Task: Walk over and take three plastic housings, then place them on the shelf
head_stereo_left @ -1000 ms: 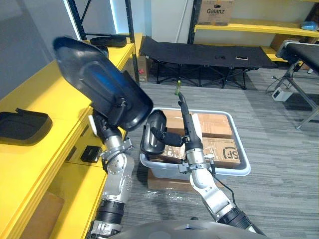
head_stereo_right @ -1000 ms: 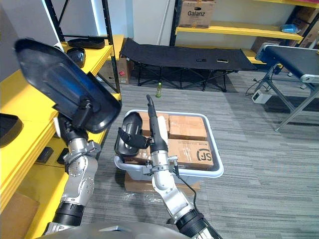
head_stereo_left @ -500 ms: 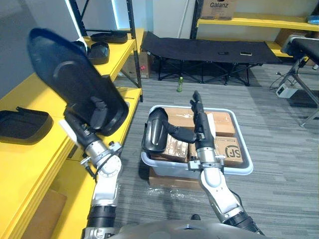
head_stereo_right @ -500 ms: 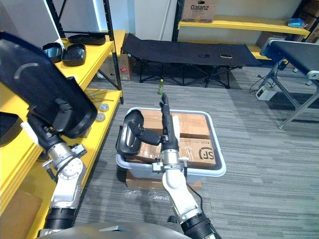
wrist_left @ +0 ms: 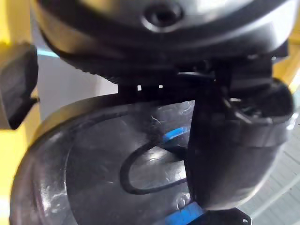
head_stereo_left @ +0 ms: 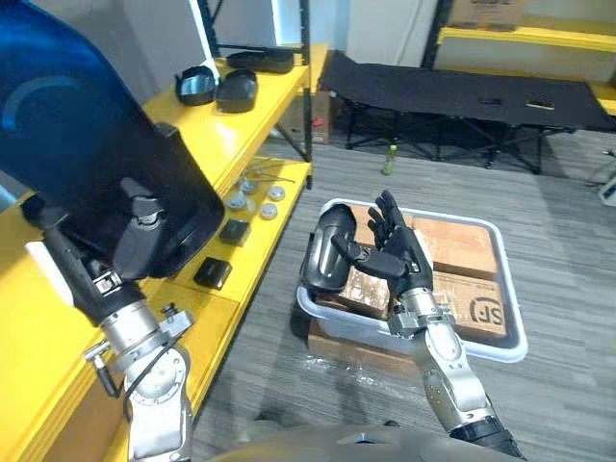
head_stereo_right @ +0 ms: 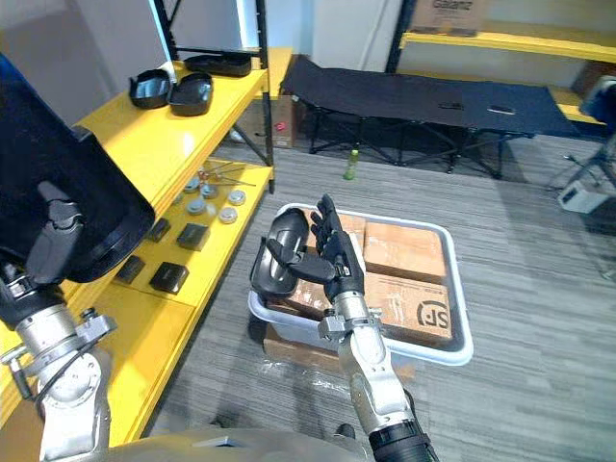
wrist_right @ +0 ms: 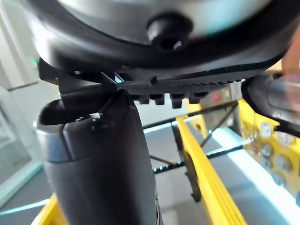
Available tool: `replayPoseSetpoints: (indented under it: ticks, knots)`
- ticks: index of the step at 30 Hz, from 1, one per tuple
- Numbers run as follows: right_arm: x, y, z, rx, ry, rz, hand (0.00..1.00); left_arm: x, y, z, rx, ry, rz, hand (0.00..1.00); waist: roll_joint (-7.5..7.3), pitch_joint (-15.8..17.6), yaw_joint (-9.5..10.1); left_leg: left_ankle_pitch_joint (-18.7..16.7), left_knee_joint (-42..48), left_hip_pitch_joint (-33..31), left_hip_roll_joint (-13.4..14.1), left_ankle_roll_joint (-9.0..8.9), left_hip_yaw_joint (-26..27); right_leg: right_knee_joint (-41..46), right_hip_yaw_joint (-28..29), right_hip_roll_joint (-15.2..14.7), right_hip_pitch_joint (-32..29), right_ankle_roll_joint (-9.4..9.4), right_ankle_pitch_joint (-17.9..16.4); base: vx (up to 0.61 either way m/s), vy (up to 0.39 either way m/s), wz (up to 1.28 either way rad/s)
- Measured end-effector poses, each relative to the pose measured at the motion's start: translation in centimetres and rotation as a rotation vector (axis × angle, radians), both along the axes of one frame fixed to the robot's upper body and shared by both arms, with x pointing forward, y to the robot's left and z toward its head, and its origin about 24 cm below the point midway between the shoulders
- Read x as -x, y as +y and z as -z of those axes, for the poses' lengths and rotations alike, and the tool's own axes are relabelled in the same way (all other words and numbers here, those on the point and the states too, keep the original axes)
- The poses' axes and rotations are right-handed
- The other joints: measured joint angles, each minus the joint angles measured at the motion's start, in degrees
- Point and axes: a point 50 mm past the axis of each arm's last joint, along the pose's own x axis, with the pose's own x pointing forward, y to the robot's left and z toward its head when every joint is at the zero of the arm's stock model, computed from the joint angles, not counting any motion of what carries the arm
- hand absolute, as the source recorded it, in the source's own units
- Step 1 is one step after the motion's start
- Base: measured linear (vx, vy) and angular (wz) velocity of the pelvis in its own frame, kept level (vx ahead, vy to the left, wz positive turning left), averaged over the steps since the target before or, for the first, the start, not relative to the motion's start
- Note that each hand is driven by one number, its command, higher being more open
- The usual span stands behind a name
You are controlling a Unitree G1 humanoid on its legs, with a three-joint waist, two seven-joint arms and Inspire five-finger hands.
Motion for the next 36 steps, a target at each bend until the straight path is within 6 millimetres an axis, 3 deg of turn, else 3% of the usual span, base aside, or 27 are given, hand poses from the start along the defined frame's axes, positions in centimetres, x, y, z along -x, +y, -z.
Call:
replayPoseSetpoints:
  ticks: [10,15,17,18,19,20,21,22,23,24,26,29,31,36]
  knots:
    - [-0.8,3.4,-1.2,-0.049,-0.04,-0.099,1.0,3.8,2.1,1.0,0.072,0.082,-0.039,0.0,-1.19,-0.32,6.07,-0.16,1.09,-1.89,-0.66,0.0,-5.41,0.33,-5.3,-0.18,2.08,0.11,-1.86,-0.01,0.018,0.29]
    - [-0.5,4.4,-0.1,-0.029,0.018,-0.16,1.0,3.9,1.7,1.1,0.074,0.093,0.034,0.0,-0.23,0.18,6.04,-1.37,5.68,-4.28,-0.97,0.02,-8.46,4.43,-8.22,-0.66,2.98,0.7,-4.63,0.02,0.025,0.34]
    - [-0.3,4.2,0.9,-0.01,0.066,-0.158,1.0,3.3,1.0,1.2,0.092,0.084,0.106,0.0,-0.38,0.32,4.39,1.32,5.74,-6.27,-2.05,3.69,-4.29,6.87,-12.68,-2.51,3.81,0.5,-6.98,-0.02,0.01,1.15]
    - [-0.3,3.8,1.2,-0.001,0.08,-0.138,1.0,2.7,0.5,1.0,0.102,0.062,0.164,0.0,-0.72,0.59,3.39,1.23,4.81,-7.25,-1.6,10.31,1.02,7.99,-15.95,-3.51,4.3,0.39,-7.82,-0.02,0.004,1.34]
    - [-0.4,3.5,1.2,0.008,0.082,-0.133,1.0,2.5,0.3,0.9,0.1,0.054,0.183,0.0,-0.56,0.72,3.3,1.47,4.54,-7.52,-0.35,12.15,4.75,8.04,-17.31,-3.51,4.63,0.48,-7.75,-0.03,-0.032,1.43]
    - [-0.5,2.8,1.1,0.04,0.069,-0.12,1.0,2.1,-0.1,0.7,0.106,0.034,0.22,0.0,-0.14,0.97,2.56,1.89,4.46,-8.25,2.13,12.86,11.96,8.13,-20.78,-3.44,5.66,0.88,-7.75,-0.04,-0.008,1.3]
    - [-0.6,1.8,0.8,0.073,0.054,-0.092,1.0,1.7,-0.6,0.6,0.119,0.019,0.259,0.0,0.66,1.48,1.82,2.74,3.75,-8.38,3.26,11.53,16.44,8.72,-23.25,-4.19,5.92,1.23,-8.5,-0.04,-0.008,1.3]
    - [-0.6,1.2,0.7,0.102,0.044,-0.068,1.0,1.7,-0.9,0.6,0.122,0.013,0.277,0.0,1.62,1.48,1.62,3.73,3.09,-8.66,3.39,10.08,17.3,9.27,-24.34,-4.5,5.94,1.45,-8.92,-0.03,0.13,1.06]
    - [-0.6,0.1,0.4,0.145,0.029,-0.021,1.0,1.6,-1.3,0.5,0.122,0.003,0.303,0.0,2.87,1.75,1.6,6.66,1.5,-8.87,3.32,6.8,17.18,10.17,-25.52,-5.25,5.86,1.99,-9.42,0.0,0.186,0.58]
    - [-0.7,-0.3,0.4,0.147,0.029,0.008,1.0,1.7,-1.4,0.3,0.114,-0.012,0.316,0.0,3.49,1.8,2.01,8.81,0.51,-8.24,2.9,5.39,17.45,11.1,-25.26,-6.08,5.7,2.58,-9.8,0.01,0.211,0.3]
    - [-0.7,-0.1,0.4,0.137,0.03,0.011,1.0,1.8,-1.5,-0.2,0.106,-0.042,0.328,0.0,2.47,1.73,2.11,9.37,-0.03,-6.91,1.6,4.31,18.94,11.99,-23.86,-7.76,5.4,3.21,-9.75,0.09,0.126,-0.21]
    - [-0.6,1.2,0.2,0.072,0.02,0.01,1.0,1.6,-1.7,-1.3,0.046,-0.091,0.387,0.0,-0.57,1.91,1.33,9.18,-0.53,-7.15,-0.33,4.09,19.42,13.04,-23.41,-9.8,4.73,3.59,-9.45,0.12,0.079,-0.01]
    - [-0.2,1.6,-0.6,0.042,-0.027,0.012,1.0,0.7,-2.4,-2.0,-0.008,-0.108,0.503,0.0,-2.07,2.11,0.87,9.52,-0.72,-8.21,-2.12,4.55,17.17,16.29,-19.31,-11.54,3.42,3.36,-9.5,0.1,0.094,0.49]
    - [-0.3,2.9,-3.9,0.018,-0.224,-0.058,1.0,0.6,-3.6,-3.6,-0.012,-0.211,0.631,0.0,-2.01,2.3,1.91,10.9,-3.24,-8.02,-3.71,5.07,14.63,17.95,-17.4,-12.14,3.49,3.22,-9.6,0.05,0.026,0.36]
